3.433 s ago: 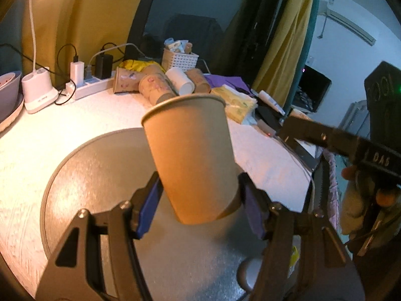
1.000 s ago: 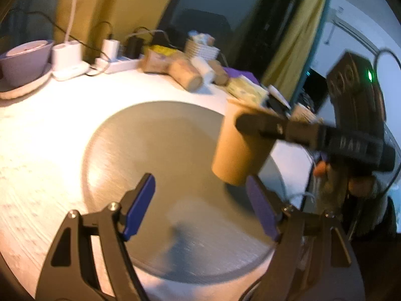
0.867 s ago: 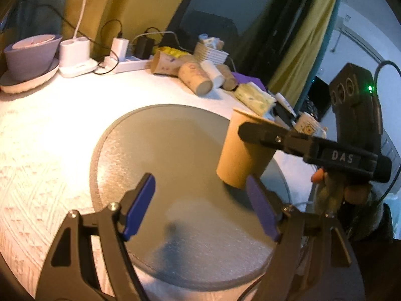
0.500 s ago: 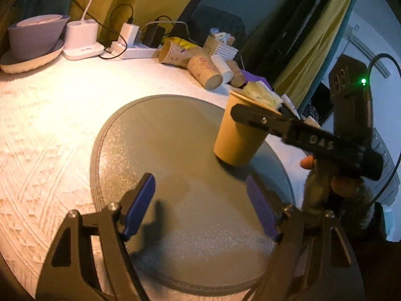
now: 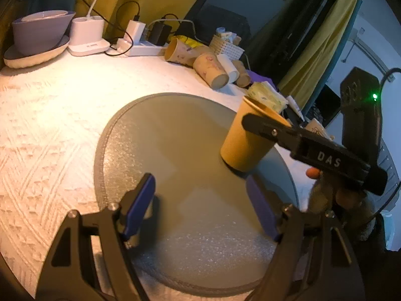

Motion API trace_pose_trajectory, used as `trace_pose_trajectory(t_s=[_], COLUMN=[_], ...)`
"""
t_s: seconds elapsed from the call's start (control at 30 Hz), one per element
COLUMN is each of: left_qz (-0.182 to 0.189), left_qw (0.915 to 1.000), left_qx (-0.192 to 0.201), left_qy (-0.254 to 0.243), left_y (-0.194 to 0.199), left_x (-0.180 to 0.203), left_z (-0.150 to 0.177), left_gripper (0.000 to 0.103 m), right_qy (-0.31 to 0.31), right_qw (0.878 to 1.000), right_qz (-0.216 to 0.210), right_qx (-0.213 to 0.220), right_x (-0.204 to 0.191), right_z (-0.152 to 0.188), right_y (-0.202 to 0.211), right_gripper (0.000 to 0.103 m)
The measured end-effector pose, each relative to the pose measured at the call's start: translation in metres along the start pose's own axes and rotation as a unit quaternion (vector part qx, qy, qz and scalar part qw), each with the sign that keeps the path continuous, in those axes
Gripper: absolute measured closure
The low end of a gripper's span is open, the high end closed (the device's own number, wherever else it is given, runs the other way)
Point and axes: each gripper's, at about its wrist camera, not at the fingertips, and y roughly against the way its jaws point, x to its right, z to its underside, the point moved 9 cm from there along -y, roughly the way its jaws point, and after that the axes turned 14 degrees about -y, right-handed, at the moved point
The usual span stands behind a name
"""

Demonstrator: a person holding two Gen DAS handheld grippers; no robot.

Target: Flip cup upright

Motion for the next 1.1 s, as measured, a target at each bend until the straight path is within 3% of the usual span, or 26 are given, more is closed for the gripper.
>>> trace_pose_trajectory(t_s=[0.37,0.6,0.73,1.1], left_qz=[-0.038,-0.043,-0.045,-0.060], left_qw=[0.9988,0.9983,0.9980,0.9971], left_qx=[0.013,0.023,0.024,0.020], left_qy=[-0.027,-0.033,-0.037,-0.044], left_y=[0.007,0.015,0.019,0.029], left_x=[0.003,0.009,0.013,0.028], left_z=[-0.002,-0.003,-0.001,0.007], left_gripper=[0.027,0.026,0.014,0.014], right_qy=[-0.007,-0.009,-0.008,-0.011], right_qw=[1.000,1.000,1.000,1.000], right_qz=[0.015,0.014,0.009,0.007], right_qx=[0.000,-0.003,-0.002,0.012], right_x=[0.005,0.007,0.005,0.010], right_z=[0.015,0.021,0.027,0.035], right_y=[0.010,0.017,0.023,0.049], right_gripper=[0.033,0.030,0.029,0.029])
